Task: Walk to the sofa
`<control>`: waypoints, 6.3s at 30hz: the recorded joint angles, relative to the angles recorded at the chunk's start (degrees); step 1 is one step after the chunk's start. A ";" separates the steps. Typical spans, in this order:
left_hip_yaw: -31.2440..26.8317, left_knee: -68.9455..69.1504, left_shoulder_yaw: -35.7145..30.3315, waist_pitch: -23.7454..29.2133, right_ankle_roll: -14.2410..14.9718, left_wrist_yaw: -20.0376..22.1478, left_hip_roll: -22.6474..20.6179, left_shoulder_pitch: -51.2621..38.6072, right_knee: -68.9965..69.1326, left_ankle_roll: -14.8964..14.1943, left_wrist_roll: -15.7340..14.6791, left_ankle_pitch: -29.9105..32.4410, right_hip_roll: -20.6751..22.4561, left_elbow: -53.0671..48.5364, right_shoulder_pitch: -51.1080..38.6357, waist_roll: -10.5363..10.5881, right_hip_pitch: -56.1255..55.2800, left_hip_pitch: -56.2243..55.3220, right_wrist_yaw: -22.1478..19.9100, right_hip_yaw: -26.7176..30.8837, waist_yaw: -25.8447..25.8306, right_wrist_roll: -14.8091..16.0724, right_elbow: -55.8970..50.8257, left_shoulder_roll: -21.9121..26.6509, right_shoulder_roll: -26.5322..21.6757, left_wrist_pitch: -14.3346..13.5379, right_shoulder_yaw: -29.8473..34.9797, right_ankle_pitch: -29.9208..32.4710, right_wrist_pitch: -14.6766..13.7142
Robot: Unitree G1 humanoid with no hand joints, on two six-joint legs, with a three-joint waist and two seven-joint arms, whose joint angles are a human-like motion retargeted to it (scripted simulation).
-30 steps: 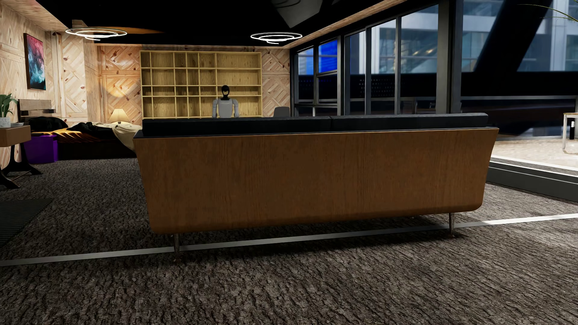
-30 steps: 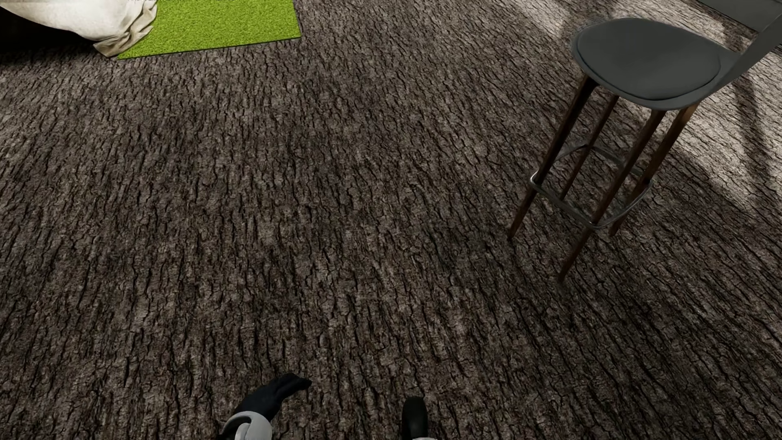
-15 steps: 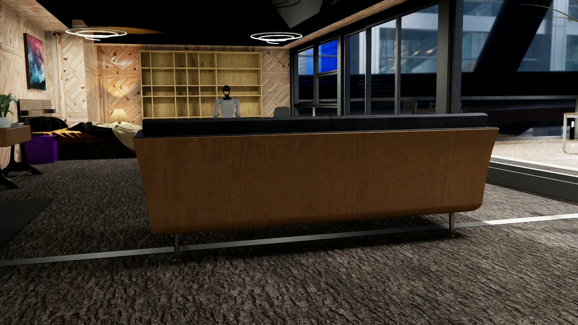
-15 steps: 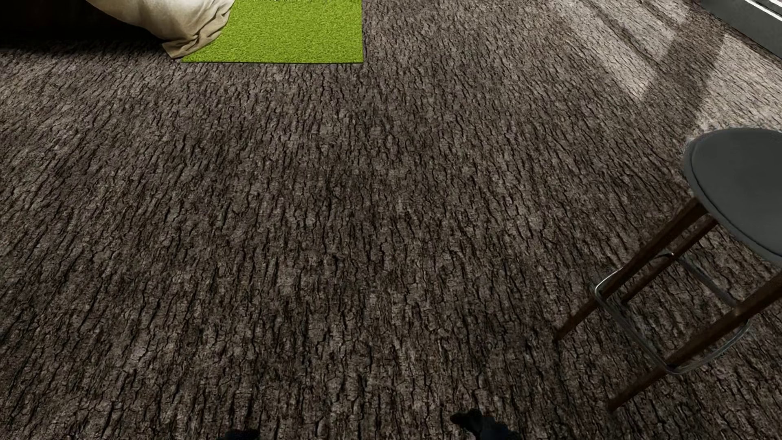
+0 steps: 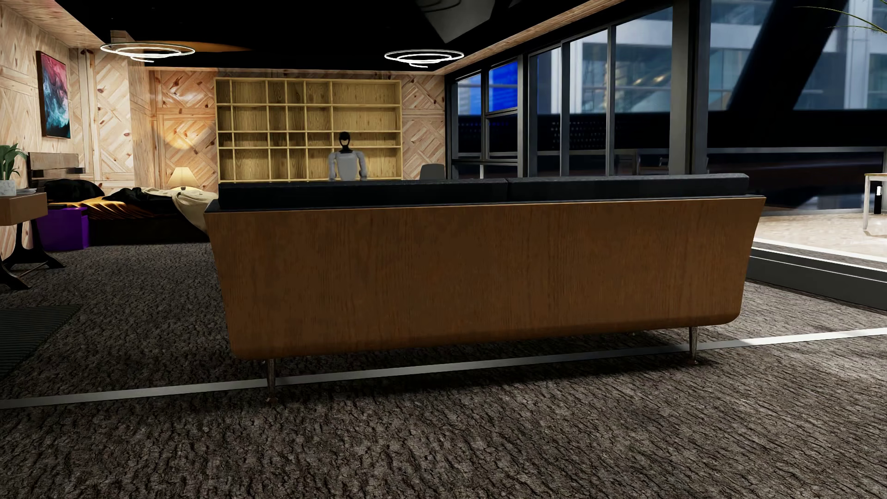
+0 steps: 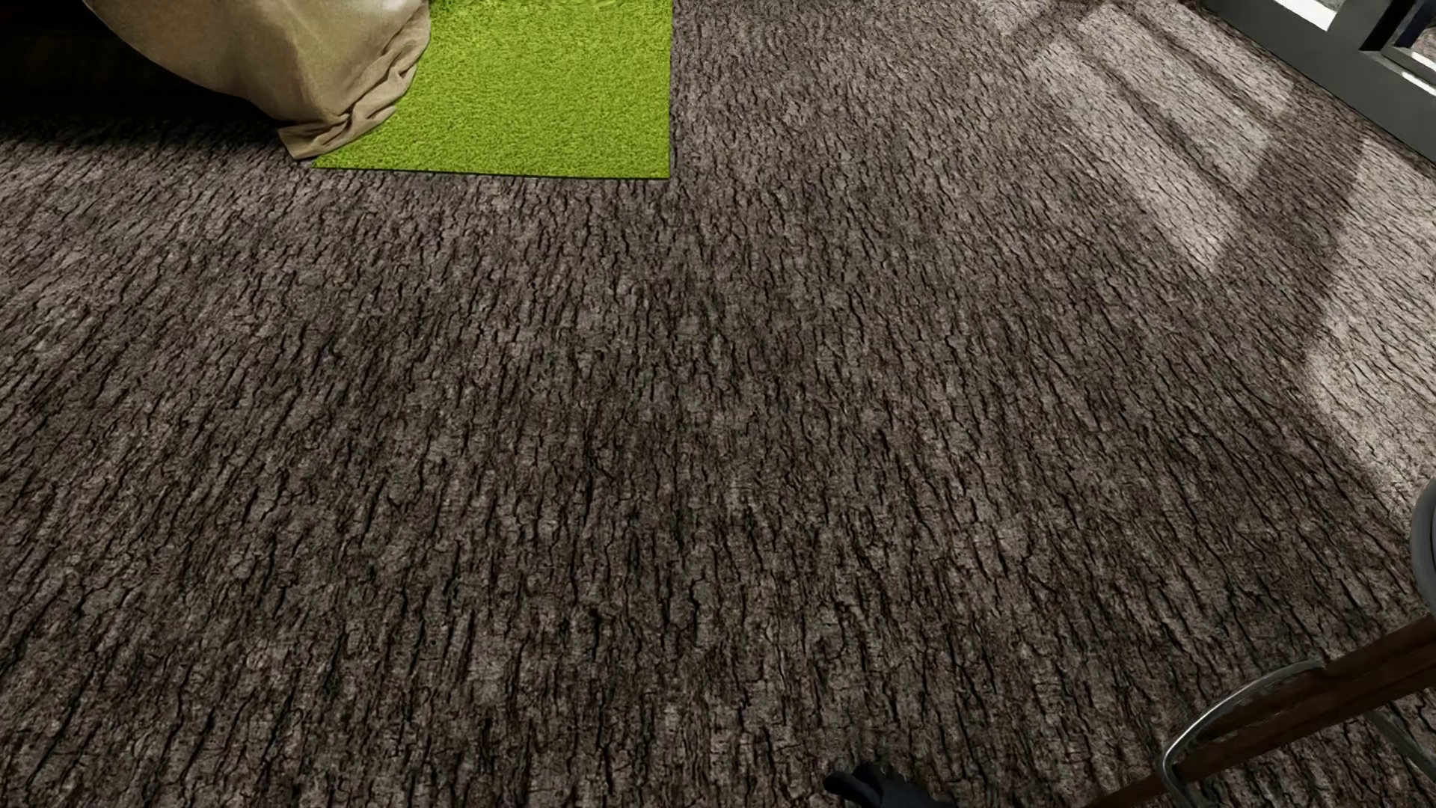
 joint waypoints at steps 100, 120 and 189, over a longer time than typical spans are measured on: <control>-3.44 5.30 -0.55 3.65 11.13 6.03 -4.08 -4.19 20.06 -2.01 -3.97 -6.33 12.67 -0.65 3.20 -2.41 -10.35 0.18 23.11 17.31 0.91 -11.73 10.41 1.78 -5.23 -3.86 8.78 10.26 -7.29; 5.42 25.23 -7.26 5.44 -2.64 5.54 10.96 -8.08 -1.72 -0.04 -4.50 -2.58 5.11 -8.26 9.50 5.49 -35.12 29.25 2.35 8.49 -6.97 -2.30 10.59 6.57 4.74 -4.25 -18.40 -4.34 5.80; 5.65 8.20 -3.55 2.94 7.57 -0.12 -4.56 -2.55 43.08 3.71 2.27 -11.66 -4.91 -2.02 1.01 -1.03 -26.89 6.02 1.08 8.68 1.49 -2.28 0.62 0.60 -5.88 -2.84 7.63 2.06 -3.74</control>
